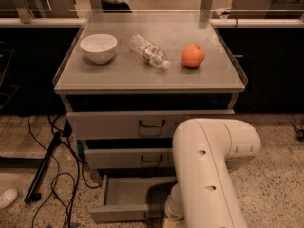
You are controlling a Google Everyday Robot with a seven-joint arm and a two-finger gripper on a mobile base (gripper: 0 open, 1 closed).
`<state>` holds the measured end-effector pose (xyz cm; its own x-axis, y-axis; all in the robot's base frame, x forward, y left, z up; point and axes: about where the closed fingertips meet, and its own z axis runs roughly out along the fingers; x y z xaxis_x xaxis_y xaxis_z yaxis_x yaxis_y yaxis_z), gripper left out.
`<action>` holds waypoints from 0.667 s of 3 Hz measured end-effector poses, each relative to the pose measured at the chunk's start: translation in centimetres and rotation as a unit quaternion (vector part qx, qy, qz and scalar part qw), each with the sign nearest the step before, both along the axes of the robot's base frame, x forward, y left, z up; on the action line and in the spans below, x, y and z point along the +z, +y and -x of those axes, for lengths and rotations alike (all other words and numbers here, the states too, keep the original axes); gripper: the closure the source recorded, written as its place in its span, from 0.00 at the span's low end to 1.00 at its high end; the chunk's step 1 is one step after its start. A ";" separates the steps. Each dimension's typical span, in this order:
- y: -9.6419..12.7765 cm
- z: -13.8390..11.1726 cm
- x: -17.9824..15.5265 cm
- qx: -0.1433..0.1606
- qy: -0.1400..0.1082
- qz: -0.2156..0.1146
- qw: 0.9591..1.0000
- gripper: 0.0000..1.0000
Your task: Open bottom drawer
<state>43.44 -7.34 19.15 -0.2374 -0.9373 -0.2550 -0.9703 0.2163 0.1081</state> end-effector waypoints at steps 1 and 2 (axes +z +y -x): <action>0.3 -0.3 -2.2 0.009 0.016 0.007 1.000 0.00; -0.1 0.8 -3.9 0.017 0.035 0.014 0.999 0.00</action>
Offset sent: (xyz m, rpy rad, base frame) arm -0.0187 -0.0074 -0.0574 -0.0433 0.1142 0.0530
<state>42.62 -7.41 15.28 -0.2214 -0.9517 -0.2128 -0.9674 0.1867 0.1712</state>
